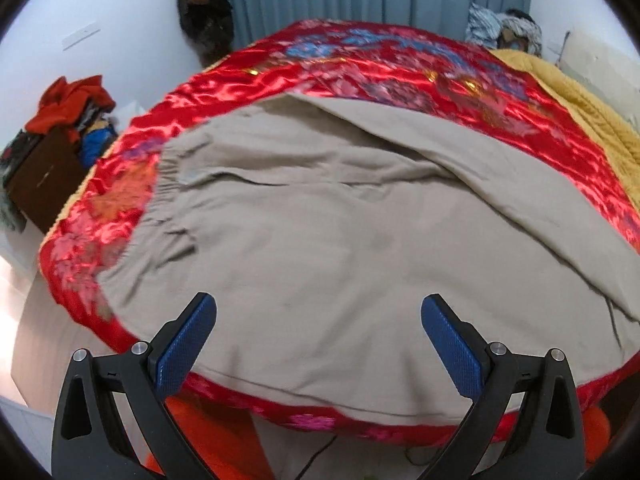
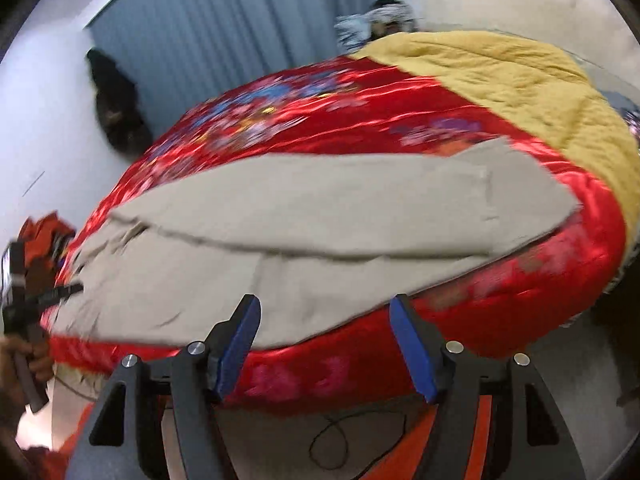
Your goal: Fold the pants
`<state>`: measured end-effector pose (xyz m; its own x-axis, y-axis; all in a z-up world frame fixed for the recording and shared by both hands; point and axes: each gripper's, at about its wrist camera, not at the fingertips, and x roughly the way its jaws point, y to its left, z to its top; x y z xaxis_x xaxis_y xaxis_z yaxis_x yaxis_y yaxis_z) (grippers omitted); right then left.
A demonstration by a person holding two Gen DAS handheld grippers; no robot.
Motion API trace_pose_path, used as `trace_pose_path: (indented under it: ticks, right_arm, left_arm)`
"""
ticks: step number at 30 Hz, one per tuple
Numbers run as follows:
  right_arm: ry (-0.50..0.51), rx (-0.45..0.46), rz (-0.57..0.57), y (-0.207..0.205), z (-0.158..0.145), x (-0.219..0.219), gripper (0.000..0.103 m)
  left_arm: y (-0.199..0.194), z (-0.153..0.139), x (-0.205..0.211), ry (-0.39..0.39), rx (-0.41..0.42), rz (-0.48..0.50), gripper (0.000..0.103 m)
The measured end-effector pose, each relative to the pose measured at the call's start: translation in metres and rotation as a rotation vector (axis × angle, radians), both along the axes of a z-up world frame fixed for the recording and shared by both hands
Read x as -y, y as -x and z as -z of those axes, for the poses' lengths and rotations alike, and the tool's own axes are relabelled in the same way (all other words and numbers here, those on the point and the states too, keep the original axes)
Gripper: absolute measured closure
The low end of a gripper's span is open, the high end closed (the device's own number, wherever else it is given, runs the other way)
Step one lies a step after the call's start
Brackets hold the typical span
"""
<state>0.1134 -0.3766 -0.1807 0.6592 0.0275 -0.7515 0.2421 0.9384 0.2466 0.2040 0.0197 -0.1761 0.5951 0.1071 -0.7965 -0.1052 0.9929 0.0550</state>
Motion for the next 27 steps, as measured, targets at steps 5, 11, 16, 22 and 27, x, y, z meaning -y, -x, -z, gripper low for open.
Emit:
trace_pose_path:
  ticks: [5, 11, 16, 22, 27]
  right_arm:
    - [0.020, -0.019, -0.078, 0.001, 0.001, -0.031, 0.036]
    - [0.031, -0.020, -0.093, 0.005, -0.003, -0.039, 0.036]
    - [0.012, -0.035, -0.084, 0.004, 0.001, -0.039, 0.036]
    - [-0.002, -0.043, -0.084, 0.002, 0.006, -0.037, 0.036]
    - [-0.021, -0.042, -0.072, 0.003, 0.008, -0.032, 0.036]
  left_arm:
    - [0.002, -0.001, -0.023, 0.039, 0.005, -0.058, 0.001]
    - [0.009, 0.004, -0.028, 0.018, 0.011, -0.066, 0.001]
    - [0.015, 0.007, -0.027, 0.015, 0.001, -0.062, 0.001]
    - [0.019, 0.008, -0.018, -0.001, -0.010, -0.037, 0.001]
    - [0.016, 0.006, -0.008, -0.010, -0.009, -0.008, 0.001]
